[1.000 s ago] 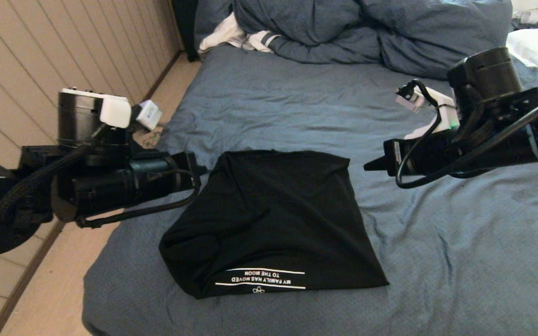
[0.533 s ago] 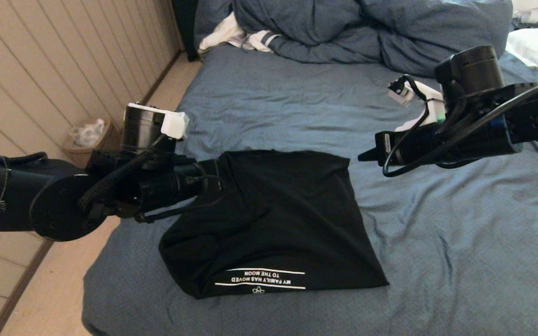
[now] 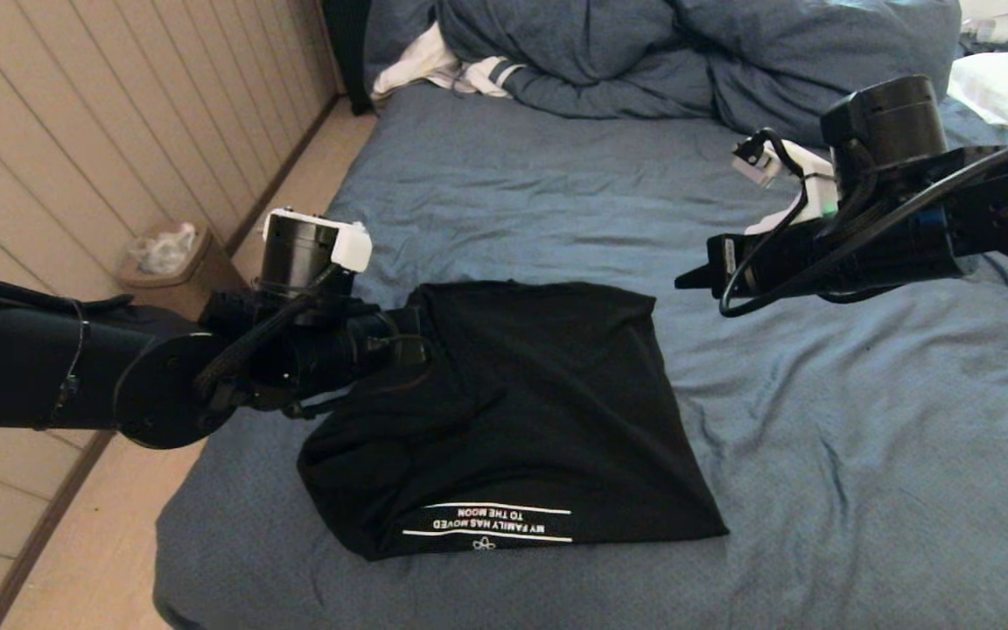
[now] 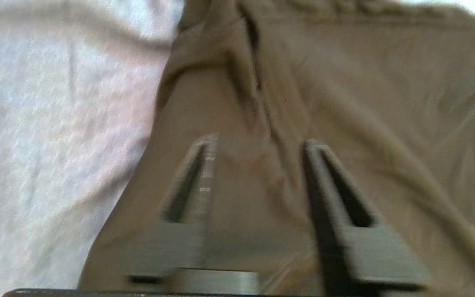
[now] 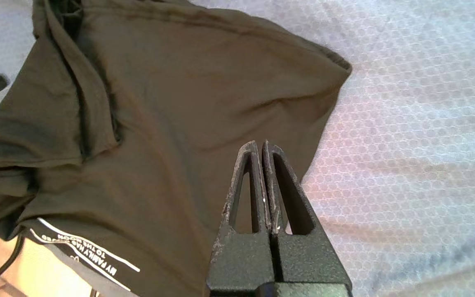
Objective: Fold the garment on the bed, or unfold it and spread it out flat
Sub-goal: Unford the black T-shirt
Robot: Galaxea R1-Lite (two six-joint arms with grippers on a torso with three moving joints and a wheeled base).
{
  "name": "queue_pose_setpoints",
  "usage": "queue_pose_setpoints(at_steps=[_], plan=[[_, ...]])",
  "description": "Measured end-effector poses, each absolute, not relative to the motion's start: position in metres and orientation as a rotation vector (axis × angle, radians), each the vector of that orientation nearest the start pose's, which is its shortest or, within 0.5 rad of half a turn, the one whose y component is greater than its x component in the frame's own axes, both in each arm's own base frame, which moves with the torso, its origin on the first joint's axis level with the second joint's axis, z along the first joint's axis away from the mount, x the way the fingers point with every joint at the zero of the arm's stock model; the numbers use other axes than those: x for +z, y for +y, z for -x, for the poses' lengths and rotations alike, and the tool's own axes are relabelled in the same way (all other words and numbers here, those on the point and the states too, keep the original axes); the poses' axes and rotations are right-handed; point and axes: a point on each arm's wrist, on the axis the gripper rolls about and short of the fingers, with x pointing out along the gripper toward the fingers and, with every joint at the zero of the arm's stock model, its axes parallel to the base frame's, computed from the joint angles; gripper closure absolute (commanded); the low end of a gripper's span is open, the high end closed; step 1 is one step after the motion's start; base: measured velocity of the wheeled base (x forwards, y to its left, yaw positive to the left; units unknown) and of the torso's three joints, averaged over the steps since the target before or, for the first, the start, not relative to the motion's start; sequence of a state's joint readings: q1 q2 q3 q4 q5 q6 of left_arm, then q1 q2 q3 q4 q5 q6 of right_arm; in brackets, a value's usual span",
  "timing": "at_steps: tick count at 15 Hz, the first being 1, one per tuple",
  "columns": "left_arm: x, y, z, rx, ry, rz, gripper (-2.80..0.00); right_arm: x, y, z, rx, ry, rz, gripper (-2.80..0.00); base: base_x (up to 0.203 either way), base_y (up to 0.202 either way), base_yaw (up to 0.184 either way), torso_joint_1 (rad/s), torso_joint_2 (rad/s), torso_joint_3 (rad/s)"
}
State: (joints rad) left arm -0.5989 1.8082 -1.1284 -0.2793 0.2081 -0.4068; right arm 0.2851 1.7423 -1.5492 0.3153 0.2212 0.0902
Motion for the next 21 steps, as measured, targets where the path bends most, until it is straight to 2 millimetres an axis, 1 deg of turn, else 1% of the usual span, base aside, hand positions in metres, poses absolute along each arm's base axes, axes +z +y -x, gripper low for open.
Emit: queue_pose_setpoints(at_steps=[2,4,6,8,10,13,17,18,21], plan=[[0.202,-0.196,-0.295,-0.304,0.427,0.243,-2.8,0.284,0.097,-0.313,0.476,0.54,-0.065,0.0,0.0,0.0,0.0,0.0,0.0,0.0],[0.198,-0.206,-0.302,-0.294,0.415,0.196,-2.8,0.282,0.096,-0.316,0.471,0.547,-0.065,0.0,0.0,0.0,0.0,0.0,0.0,0.0],[0.188,-0.228,-0.299,-0.313,0.422,0.129,-2.8,0.28,0.096,-0.318,0.469,0.552,-0.065,0.0,0.0,0.0,0.0,0.0,0.0,0.0],[0.173,-0.251,-0.293,-0.329,0.44,0.068,-2.8,0.279,0.095,-0.32,0.467,0.557,-0.066,0.0,0.0,0.0,0.0,0.0,0.0,0.0],[0.156,-0.268,-0.292,-0.316,0.455,0.006,-2.8,0.277,0.096,-0.321,0.474,0.562,-0.069,0.0,0.0,0.0,0.0,0.0,0.0,0.0],[0.142,-0.278,-0.295,-0.295,0.471,-0.024,-2.8,0.275,0.093,-0.325,0.474,0.568,-0.076,0.0,0.0,0.0,0.0,0.0,0.0,0.0],[0.135,-0.279,-0.296,-0.288,0.48,-0.042,-2.8,0.272,0.093,-0.33,0.471,0.576,-0.078,0.0,0.0,0.0,0.0,0.0,0.0,0.0],[0.135,-0.279,-0.296,-0.271,0.475,-0.048,0.0,0.271,0.092,-0.331,0.469,0.579,-0.079,0.0,0.0,0.0,0.0,0.0,0.0,0.0],[0.136,-0.278,-0.296,-0.256,0.465,-0.072,0.0,0.268,0.089,-0.335,0.457,0.583,-0.083,0.0,0.0,0.0,0.0,0.0,0.0,0.0]])
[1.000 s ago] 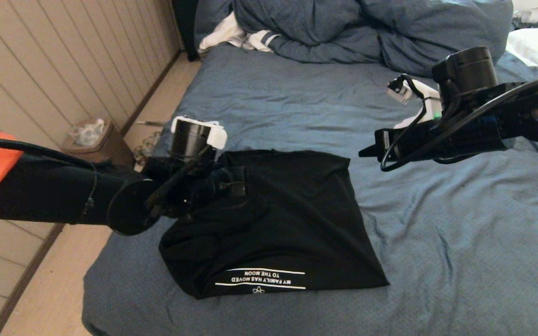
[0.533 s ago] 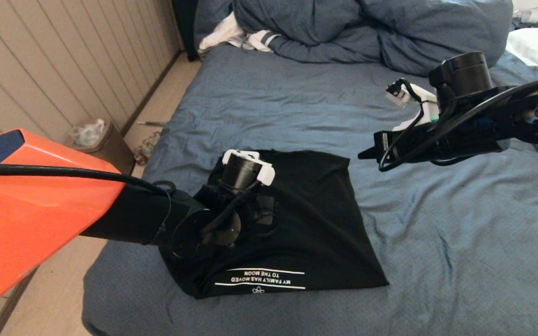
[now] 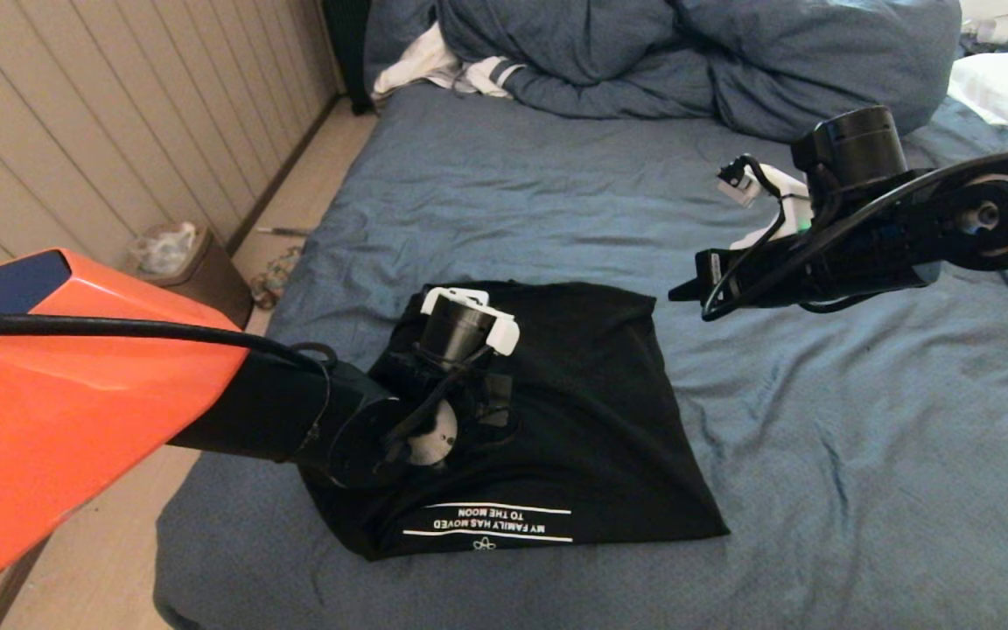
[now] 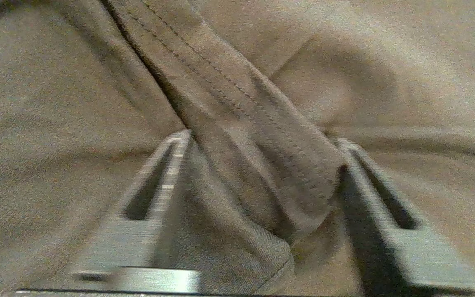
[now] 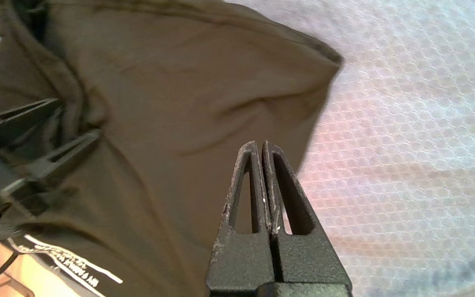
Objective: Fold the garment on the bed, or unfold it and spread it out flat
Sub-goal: Unford the black T-shirt
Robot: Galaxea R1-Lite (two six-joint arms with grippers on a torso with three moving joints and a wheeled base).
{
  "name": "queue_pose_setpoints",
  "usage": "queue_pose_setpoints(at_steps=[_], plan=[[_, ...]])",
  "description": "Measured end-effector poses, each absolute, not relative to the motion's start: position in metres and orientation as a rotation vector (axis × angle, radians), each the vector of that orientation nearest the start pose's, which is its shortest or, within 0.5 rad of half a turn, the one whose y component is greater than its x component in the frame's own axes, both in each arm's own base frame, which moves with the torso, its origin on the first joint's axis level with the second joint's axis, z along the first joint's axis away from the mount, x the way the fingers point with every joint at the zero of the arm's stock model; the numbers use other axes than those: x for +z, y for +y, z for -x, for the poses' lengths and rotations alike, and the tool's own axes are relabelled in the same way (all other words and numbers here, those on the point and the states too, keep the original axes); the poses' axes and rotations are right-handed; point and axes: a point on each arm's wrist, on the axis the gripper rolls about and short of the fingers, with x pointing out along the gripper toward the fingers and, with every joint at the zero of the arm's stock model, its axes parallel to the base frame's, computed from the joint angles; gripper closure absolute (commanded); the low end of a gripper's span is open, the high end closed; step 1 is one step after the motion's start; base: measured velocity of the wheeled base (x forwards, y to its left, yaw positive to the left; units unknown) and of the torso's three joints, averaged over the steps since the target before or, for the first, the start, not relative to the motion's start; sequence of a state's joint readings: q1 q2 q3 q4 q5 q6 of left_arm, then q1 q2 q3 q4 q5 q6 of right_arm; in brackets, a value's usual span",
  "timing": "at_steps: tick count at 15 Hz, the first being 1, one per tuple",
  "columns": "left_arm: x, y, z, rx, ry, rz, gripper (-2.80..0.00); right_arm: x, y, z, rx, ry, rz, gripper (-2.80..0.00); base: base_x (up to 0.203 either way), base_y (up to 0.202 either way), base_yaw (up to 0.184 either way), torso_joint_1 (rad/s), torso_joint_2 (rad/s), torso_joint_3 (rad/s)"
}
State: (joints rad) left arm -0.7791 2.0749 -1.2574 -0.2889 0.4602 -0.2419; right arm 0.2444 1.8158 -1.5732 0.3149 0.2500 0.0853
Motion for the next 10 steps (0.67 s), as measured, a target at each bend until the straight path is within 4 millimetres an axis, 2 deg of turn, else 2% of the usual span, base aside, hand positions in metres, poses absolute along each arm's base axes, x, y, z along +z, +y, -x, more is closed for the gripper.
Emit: queue_pose_setpoints(at_steps=[5,8,10], plan=[[0.139,-0.272,-0.293,-0.249,0.467,-0.071,0.0,0.268,0.087,-0.336,0.451,0.584,-0.085,0.0,0.0,0.0,0.0,0.0,0.0,0.0],[0.148,-0.267,-0.291,-0.247,0.452,-0.063,0.0,0.269,0.087,-0.336,0.451,0.583,-0.085,0.0,0.0,0.0,0.0,0.0,0.0,0.0],[0.157,-0.257,-0.294,-0.225,0.438,-0.052,0.0,0.269,0.087,-0.335,0.451,0.583,-0.085,0.0,0.0,0.0,0.0,0.0,0.0,0.0]])
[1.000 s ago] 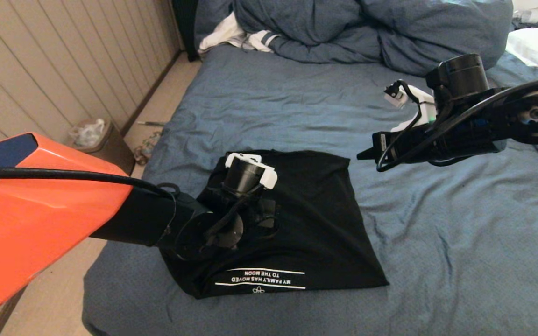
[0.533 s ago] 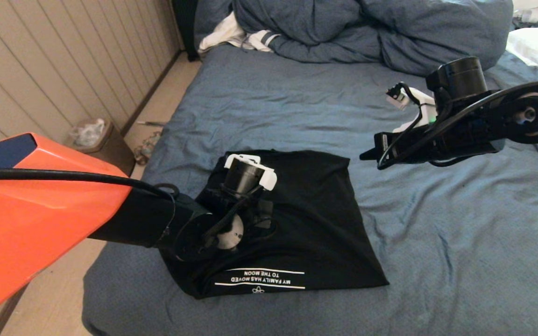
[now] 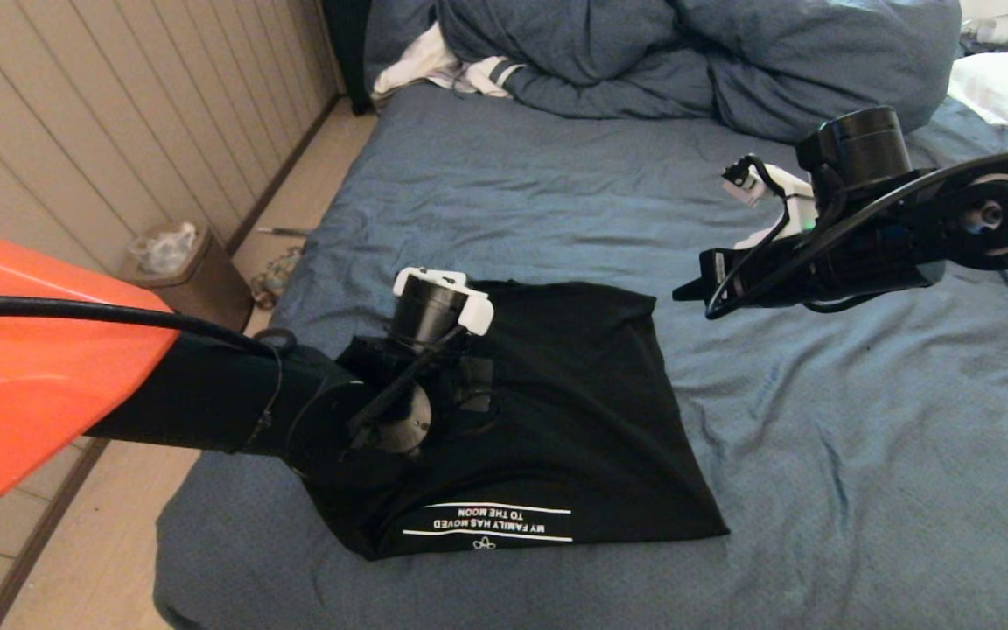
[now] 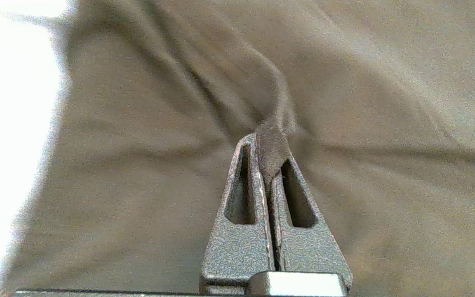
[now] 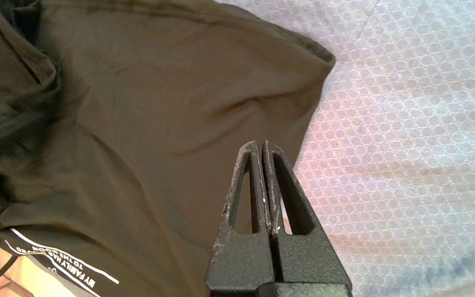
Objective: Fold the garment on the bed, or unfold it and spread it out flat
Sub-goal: Unford the black T-shirt
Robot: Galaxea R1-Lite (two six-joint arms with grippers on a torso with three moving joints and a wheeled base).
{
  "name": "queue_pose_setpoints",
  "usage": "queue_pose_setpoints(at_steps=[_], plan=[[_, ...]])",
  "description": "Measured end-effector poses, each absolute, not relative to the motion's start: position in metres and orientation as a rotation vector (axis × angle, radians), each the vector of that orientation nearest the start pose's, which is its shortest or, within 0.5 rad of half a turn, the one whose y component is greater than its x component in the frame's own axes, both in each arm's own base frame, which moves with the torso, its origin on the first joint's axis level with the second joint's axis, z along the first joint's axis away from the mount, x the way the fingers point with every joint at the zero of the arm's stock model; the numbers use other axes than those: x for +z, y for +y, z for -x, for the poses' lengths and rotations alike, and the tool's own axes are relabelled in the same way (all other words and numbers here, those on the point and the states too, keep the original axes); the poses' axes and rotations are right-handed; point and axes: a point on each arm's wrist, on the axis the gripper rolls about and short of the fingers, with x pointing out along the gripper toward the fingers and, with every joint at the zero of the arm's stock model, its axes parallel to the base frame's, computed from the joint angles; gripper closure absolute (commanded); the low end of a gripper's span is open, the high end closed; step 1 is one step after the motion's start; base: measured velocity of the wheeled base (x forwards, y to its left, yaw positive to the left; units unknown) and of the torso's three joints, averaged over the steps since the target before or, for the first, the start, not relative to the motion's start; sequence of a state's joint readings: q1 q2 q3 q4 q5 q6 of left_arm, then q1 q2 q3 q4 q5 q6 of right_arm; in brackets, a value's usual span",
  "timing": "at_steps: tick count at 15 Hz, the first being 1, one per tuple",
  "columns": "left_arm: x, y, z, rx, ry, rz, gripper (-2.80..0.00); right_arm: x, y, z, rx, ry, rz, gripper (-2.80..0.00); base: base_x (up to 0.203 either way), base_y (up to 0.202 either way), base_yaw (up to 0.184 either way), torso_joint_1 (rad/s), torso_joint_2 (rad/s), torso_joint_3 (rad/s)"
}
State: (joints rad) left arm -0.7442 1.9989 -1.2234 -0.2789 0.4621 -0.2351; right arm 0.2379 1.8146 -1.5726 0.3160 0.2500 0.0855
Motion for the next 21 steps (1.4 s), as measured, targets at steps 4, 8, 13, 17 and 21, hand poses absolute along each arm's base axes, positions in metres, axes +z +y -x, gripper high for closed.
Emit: queue_pose_setpoints(at_steps=[4,8,13,17,21], plan=[[0.176,-0.209,-0.312,-0.118,0.4,-0.033,0.0,0.269,0.087,-0.335,0.451,0.583,-0.085,0.0,0.0,0.0,0.0,0.0,0.0,0.0],[0.19,-0.152,-0.33,-0.032,0.355,0.016,0.0,0.269,0.087,-0.335,0.451,0.584,-0.084,0.0,0.0,0.0,0.0,0.0,0.0,0.0],[0.191,-0.122,-0.352,0.005,0.239,-0.005,0.0,0.269,0.087,-0.334,0.452,0.582,-0.084,0.0,0.0,0.0,0.0,0.0,0.0,0.0],[0.177,-0.096,-0.366,0.027,0.238,-0.022,0.0,0.269,0.086,-0.334,0.449,0.582,-0.084,0.0,0.0,0.0,0.0,0.0,0.0,0.0],[0.172,-0.063,-0.371,0.062,0.196,-0.044,0.0,0.268,0.087,-0.334,0.452,0.585,-0.083,0.0,0.0,0.0,0.0,0.0,0.0,0.0]])
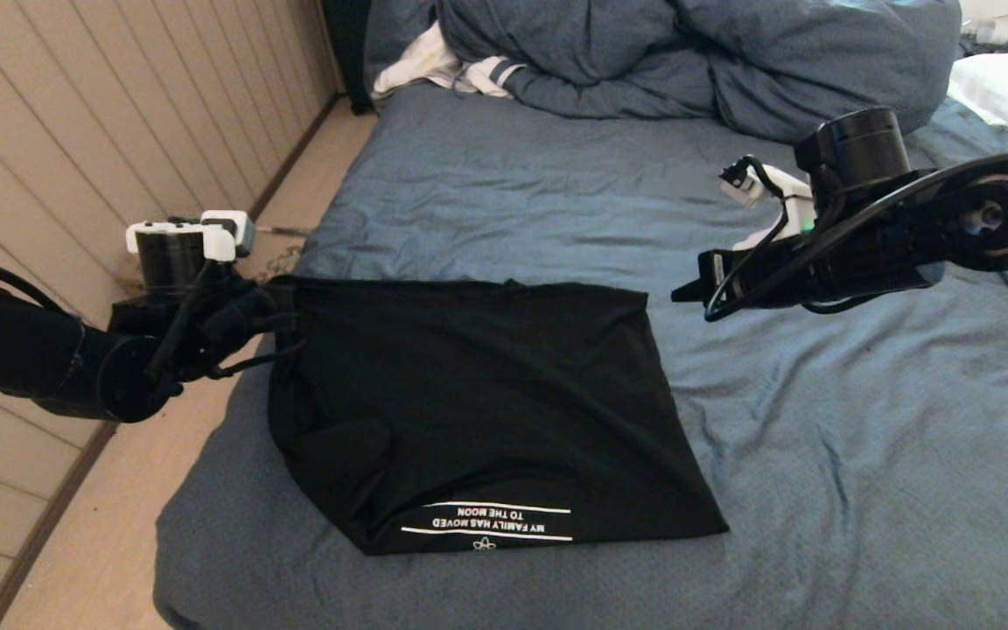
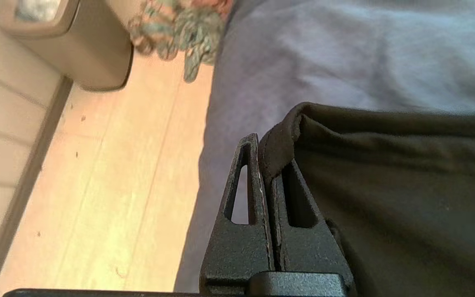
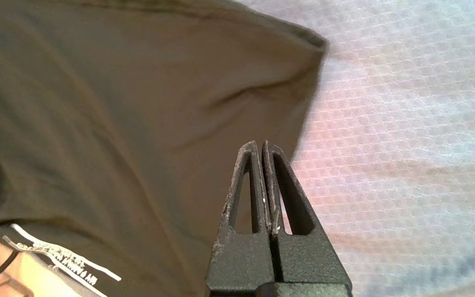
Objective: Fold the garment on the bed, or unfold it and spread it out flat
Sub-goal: Unford the black T-shirt
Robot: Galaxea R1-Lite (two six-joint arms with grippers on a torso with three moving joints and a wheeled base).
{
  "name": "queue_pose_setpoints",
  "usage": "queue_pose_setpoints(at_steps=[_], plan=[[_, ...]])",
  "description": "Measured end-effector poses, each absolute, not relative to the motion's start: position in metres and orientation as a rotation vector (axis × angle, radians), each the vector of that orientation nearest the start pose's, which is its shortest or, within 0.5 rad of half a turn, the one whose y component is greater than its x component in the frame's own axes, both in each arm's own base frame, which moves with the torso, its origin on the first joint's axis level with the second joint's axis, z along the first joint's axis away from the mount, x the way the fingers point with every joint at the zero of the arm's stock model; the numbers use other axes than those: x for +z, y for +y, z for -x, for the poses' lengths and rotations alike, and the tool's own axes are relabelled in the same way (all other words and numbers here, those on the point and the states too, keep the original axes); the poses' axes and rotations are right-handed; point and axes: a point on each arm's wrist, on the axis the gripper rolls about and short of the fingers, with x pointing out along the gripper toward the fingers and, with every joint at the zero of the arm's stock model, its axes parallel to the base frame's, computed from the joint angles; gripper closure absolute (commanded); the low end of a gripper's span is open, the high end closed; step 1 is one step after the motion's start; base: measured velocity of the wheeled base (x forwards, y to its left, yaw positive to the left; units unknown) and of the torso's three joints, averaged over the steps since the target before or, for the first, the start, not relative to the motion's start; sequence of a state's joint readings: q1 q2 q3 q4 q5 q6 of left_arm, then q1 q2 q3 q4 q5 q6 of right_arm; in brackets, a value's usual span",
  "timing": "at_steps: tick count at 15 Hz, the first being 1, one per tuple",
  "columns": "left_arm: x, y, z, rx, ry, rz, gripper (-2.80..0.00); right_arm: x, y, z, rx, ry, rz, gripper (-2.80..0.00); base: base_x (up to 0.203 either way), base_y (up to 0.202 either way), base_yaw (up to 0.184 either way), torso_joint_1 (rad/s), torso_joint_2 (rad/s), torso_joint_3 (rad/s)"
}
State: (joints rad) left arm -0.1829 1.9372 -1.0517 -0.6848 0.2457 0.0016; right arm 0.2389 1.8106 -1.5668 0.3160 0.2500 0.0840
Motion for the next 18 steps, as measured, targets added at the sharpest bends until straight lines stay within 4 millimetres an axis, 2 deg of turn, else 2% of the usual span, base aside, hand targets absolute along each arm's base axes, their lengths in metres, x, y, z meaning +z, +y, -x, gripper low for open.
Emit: queue_pose_setpoints(at_steps=[4,5,10,17,18], plan=[[0.165,-0.059,-0.368,0.034,0.199,-0.059,0.0,0.268,0.087,-0.334,0.452,0.586,-0.08,0.0,0.0,0.0,0.0,0.0,0.0,0.0],[0.164,-0.061,-0.368,0.026,0.2,-0.072,-2.8,0.268,0.087,-0.334,0.452,0.586,-0.08,0.0,0.0,0.0,0.0,0.0,0.0,0.0],[0.168,-0.064,-0.368,0.017,0.186,-0.074,-2.8,0.268,0.086,-0.334,0.449,0.585,-0.082,0.0,0.0,0.0,0.0,0.0,0.0,0.0],[0.196,-0.057,-0.355,0.03,0.13,-0.057,-2.8,0.27,0.086,-0.332,0.458,0.582,-0.085,0.0,0.0,0.0,0.0,0.0,0.0,0.0],[0.199,-0.057,-0.353,0.029,0.132,-0.047,0.0,0.27,0.085,-0.331,0.459,0.58,-0.085,0.0,0.0,0.0,0.0,0.0,0.0,0.0]])
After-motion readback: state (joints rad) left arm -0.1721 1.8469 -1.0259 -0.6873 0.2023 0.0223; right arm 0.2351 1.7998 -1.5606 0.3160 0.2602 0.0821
